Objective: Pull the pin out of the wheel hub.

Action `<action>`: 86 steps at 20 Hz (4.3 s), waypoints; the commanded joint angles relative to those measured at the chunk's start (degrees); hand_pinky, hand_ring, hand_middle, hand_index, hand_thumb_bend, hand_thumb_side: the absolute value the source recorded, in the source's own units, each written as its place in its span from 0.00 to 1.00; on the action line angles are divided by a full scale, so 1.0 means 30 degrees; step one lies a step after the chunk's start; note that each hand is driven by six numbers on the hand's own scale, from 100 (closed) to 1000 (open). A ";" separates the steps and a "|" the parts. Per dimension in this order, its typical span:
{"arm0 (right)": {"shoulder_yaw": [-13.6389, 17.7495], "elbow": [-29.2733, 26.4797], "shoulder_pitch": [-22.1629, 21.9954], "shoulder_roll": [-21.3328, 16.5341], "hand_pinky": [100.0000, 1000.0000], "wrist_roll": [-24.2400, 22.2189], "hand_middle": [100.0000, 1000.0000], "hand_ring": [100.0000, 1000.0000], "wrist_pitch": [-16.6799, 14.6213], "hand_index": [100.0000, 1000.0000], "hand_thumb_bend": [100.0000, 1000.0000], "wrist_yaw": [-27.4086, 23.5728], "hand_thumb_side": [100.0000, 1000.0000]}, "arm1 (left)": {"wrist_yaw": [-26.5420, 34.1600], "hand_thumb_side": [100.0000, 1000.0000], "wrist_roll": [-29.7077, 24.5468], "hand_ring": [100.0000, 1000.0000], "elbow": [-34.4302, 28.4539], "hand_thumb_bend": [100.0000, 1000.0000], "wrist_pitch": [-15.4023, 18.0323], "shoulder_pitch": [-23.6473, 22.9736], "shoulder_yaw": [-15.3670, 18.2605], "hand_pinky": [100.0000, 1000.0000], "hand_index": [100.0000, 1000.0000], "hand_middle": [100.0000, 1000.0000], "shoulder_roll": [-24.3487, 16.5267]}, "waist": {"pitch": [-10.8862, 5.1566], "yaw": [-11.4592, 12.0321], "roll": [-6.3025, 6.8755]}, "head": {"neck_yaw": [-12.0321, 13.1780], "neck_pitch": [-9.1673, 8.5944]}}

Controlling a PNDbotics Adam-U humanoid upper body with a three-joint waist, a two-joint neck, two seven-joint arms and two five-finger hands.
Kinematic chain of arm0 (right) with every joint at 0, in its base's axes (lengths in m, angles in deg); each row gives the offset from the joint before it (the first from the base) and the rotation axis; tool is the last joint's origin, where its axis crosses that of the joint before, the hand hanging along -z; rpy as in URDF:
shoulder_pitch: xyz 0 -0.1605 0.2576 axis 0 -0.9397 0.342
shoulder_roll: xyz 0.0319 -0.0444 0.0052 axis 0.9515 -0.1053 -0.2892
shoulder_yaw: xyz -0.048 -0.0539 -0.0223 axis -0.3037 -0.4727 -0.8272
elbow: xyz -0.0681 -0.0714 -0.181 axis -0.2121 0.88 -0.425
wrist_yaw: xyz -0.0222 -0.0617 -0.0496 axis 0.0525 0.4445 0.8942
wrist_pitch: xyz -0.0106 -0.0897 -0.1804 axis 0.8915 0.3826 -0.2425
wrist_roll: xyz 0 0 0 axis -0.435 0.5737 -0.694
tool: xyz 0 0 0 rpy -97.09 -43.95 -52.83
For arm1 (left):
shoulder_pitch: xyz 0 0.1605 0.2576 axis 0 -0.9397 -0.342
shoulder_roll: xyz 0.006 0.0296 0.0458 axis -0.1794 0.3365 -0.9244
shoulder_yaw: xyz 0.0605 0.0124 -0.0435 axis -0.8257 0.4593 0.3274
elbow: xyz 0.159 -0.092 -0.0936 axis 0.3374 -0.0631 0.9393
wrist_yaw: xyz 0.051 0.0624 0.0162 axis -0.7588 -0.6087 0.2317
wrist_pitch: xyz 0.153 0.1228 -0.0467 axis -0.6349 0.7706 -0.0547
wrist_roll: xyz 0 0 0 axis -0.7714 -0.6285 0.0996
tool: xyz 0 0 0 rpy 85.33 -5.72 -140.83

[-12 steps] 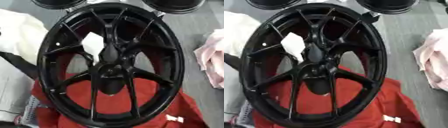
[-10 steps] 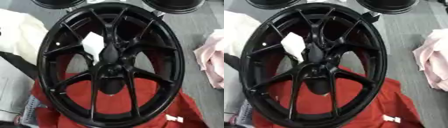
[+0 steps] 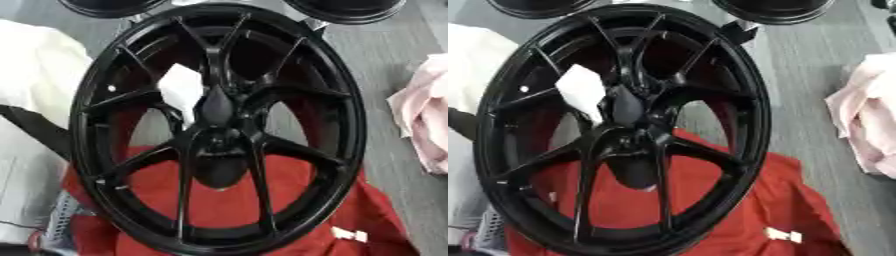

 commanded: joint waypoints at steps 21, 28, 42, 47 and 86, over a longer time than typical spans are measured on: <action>-0.0049 -0.0359 -0.0584 -0.1209 0.74 -0.0114 0.57 0.65 0.0110 0.63 0.00 0.0298 0.50 | -0.2306 0.77 -1.2862 0.72 -0.0403 0.00 0.0905 0.7449 -0.2832 0.79 0.82 0.69 -1.0361 | -0.0515 -0.0488 0.0171 | -0.0889 0.0301; -0.0134 -0.0359 -0.0609 -0.1338 0.74 -0.0241 0.57 0.65 0.0174 0.63 0.00 0.0301 0.50 | -0.3009 0.82 -1.9860 0.75 -0.0321 0.00 0.0131 1.0818 -0.5189 0.81 0.83 0.72 -0.9743 | -0.0580 -0.0531 0.0274 | -0.0761 0.0433; -0.0268 -0.0359 -0.0714 -0.1389 0.74 -0.0371 0.57 0.65 0.0273 0.63 0.00 0.0269 0.51 | -0.4927 0.86 -2.2028 0.76 0.3307 0.00 0.0666 1.6678 -1.0224 0.81 0.83 0.73 -0.6074 | -0.0831 -0.0413 0.0502 | -0.0791 0.0796; -0.0309 -0.0359 -0.0675 -0.1356 0.74 -0.0427 0.57 0.65 0.0267 0.63 0.00 0.0226 0.51 | -0.4993 0.85 -2.2028 0.76 0.4451 0.00 0.0859 1.7727 -1.1088 0.81 0.84 0.73 -0.4995 | -0.0884 -0.0411 0.0496 | -0.0787 0.0877; -0.0384 -0.0359 -0.0547 -0.0693 0.74 -0.0529 0.57 0.65 0.0119 0.63 0.00 -0.0141 0.54 | -0.7186 0.28 -2.2028 0.83 0.9999 0.31 0.3752 1.7484 -1.4062 0.88 0.87 0.75 -0.2487 | -0.0641 -0.0623 0.0511 | -0.0083 0.1064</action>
